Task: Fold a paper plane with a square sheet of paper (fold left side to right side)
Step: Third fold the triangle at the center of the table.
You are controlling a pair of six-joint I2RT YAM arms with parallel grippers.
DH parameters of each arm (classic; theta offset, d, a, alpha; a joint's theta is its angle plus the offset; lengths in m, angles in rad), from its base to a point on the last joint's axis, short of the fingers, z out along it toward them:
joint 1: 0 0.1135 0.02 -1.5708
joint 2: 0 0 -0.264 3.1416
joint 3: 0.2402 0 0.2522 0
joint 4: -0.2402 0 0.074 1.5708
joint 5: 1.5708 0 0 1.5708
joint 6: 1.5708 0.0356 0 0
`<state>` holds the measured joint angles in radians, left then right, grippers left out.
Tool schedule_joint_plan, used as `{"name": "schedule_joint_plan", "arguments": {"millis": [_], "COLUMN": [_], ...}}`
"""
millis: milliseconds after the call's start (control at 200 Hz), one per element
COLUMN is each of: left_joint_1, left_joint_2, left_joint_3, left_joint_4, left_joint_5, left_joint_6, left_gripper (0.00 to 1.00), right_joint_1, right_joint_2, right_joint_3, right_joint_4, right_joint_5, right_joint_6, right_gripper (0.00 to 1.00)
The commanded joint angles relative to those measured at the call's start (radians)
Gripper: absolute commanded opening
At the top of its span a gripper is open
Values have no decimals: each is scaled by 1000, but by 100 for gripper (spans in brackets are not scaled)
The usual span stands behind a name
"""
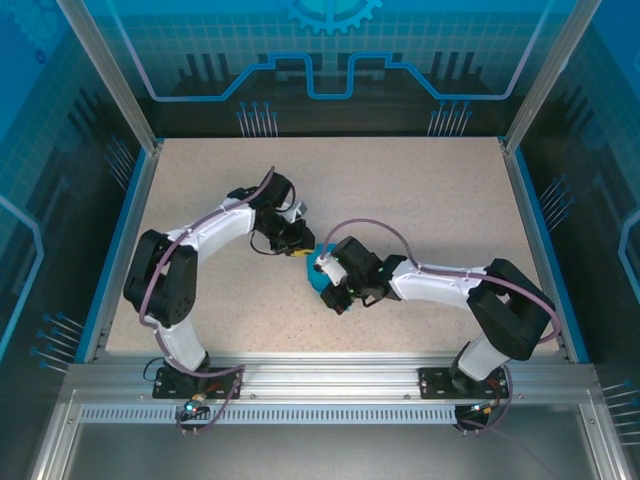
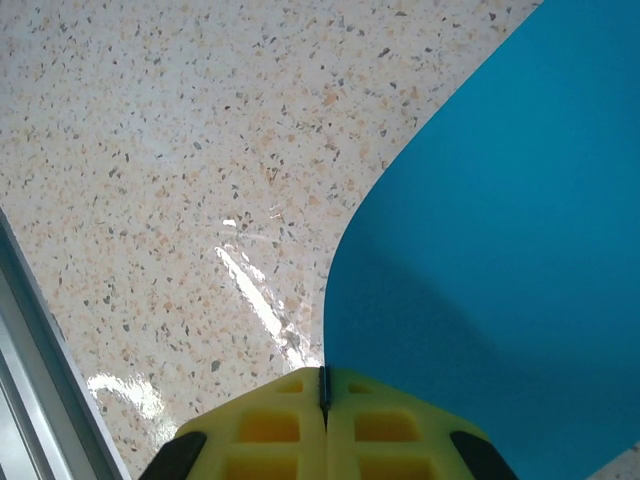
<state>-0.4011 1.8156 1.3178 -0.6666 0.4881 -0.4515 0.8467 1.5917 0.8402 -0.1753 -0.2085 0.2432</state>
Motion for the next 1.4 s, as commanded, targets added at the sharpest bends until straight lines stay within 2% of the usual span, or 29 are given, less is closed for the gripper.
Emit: {"name": "schedule_joint_plan", "arguments": {"millis": [0,185,480,1030,1396], "left_joint_1": [-31,-63,-86,-106,-111], "left_joint_2": [118,245,346,394,399], "left_joint_3": [86,172,208,174,168], "left_joint_4": [-10,-12,-37,-46,-44], "left_joint_5": [40,59,22,-33,-38], "left_joint_6": [69,85,114,141,140], "left_gripper": [17,15,13,10,10], "right_joint_1": [-16,-23,-39,-74,-90], "right_joint_2": [28,42,46,57,77], "right_joint_3": [32,34,34,73,64], "right_joint_4": [30,42,35,-30,-25], "right_joint_5": [-62,-69,-63,69,102], "right_joint_6": [34,45,38,-4,8], "right_gripper": [0,0,0,1,1]}}
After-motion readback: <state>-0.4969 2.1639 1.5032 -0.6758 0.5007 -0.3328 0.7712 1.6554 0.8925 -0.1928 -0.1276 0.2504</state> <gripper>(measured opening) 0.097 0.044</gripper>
